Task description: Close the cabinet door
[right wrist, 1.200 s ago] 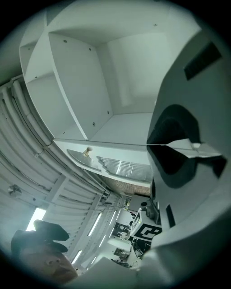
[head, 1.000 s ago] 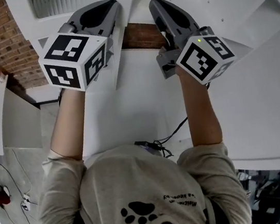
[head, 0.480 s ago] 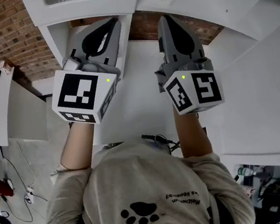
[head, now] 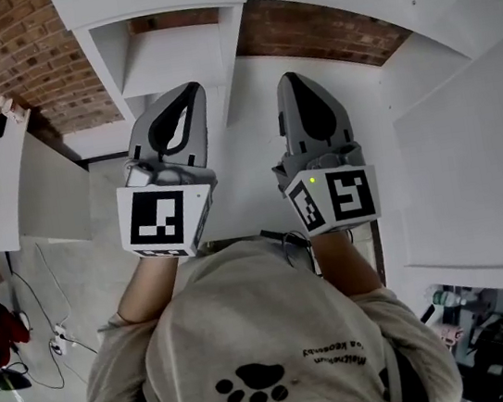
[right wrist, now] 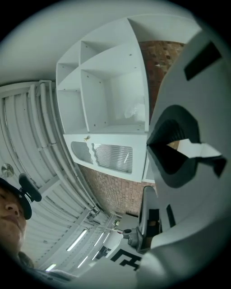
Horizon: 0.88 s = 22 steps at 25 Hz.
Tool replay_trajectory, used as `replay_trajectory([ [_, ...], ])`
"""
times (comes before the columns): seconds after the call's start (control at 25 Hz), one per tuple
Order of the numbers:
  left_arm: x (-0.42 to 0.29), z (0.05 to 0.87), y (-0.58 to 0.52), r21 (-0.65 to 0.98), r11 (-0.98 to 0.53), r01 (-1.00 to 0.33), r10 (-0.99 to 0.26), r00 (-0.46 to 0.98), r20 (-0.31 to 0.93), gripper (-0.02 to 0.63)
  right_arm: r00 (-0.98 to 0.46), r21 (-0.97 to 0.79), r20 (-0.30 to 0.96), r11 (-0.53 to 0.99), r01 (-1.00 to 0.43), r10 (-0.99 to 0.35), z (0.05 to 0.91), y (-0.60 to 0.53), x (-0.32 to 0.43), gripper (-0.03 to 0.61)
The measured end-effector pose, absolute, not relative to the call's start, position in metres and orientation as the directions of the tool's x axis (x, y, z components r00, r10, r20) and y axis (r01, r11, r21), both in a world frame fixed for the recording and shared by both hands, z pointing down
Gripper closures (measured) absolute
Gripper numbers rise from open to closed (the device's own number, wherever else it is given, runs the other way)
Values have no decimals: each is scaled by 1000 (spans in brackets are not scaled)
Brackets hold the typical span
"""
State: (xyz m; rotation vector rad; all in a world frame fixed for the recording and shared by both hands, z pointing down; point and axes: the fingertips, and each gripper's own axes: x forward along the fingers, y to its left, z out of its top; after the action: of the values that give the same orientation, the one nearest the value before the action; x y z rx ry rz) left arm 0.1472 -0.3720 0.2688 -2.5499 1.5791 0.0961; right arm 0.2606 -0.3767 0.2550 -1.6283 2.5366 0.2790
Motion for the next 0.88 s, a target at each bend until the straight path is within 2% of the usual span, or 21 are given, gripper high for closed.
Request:
replay_trajectory([
  [0.24, 148, 304, -360, -52, -433, -900, -893, 436, -116, 604, -431, 91, -119, 423, -902, -894, 302, -360, 254, 569],
  [0.88, 166, 321, -355, -56, -398, -916, -910, 402, -100, 604, -479, 74, -112, 473, -878, -871, 324, -360, 262, 569],
])
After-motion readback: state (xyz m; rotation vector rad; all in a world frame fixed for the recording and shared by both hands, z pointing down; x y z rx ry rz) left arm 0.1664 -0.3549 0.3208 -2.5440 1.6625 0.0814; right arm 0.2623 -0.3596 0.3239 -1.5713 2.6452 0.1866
